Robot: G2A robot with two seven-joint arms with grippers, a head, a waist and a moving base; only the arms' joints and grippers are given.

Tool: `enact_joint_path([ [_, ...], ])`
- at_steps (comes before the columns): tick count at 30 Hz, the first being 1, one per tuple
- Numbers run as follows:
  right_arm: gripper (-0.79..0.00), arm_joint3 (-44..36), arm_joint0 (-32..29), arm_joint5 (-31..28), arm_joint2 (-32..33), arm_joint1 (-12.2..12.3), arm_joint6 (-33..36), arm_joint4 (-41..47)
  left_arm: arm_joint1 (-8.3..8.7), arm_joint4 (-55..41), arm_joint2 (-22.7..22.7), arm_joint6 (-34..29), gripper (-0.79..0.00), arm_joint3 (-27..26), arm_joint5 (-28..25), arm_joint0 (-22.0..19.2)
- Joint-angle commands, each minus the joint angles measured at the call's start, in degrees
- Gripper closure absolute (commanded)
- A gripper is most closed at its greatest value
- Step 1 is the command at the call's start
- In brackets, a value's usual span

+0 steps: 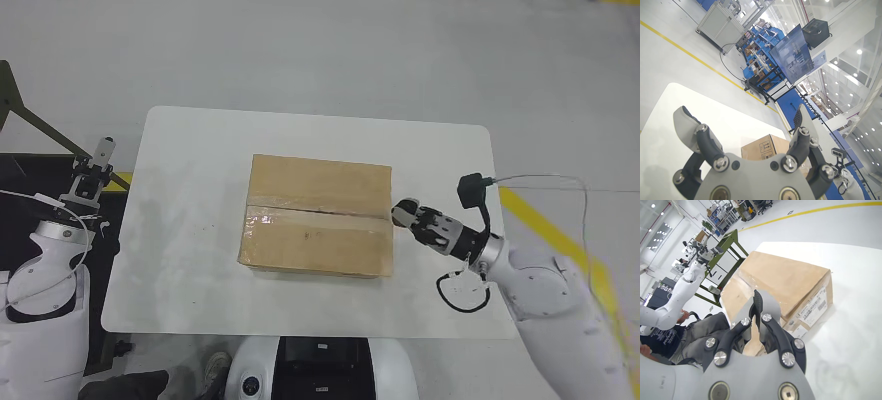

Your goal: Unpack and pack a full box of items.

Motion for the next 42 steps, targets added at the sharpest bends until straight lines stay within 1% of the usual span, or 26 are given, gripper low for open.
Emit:
enact_joint_path([
  [1,0.000,-2.0,-0.1,2.6,0.7,0.2,2.8,3.5,0.00,0.0,0.0,0.0,-0.785,0.0,0.0,0.0],
  [8,0.000,-6.2,-0.6,7.1,3.5,0.5,6.4,12.4,0.00,0.0,0.0,0.0,-0.785,0.0,0.0,0.0],
  [12,0.000,-6.5,-0.4,8.3,3.7,0.6,7.3,14.0,0.00,0.0,0.0,0.0,-0.785,0.0,0.0,0.0],
  [17,0.000,-4.8,0.3,13.0,3.2,0.6,8.4,13.9,0.00,0.0,0.0,0.0,-0.785,0.0,0.0,0.0],
  [26,0.000,-1.6,-1.1,19.0,4.6,1.0,8.9,10.5,0.00,0.0,0.0,0.0,-0.785,0.0,0.0,0.0],
  [30,0.000,-1.6,-0.9,20.6,4.4,1.2,9.3,6.2,0.00,0.0,0.0,0.0,-0.785,0.0,0.0,0.0],
  [35,0.000,-2.1,0.3,24.9,2.8,1.3,9.6,-0.4,0.00,0.0,0.0,0.0,-0.785,0.0,0.0,0.0],
  [42,0.000,-1.4,2.1,29.2,1.0,1.3,9.8,-5.2,0.00,0.0,0.0,0.0,-0.785,0.0,0.0,0.0],
])
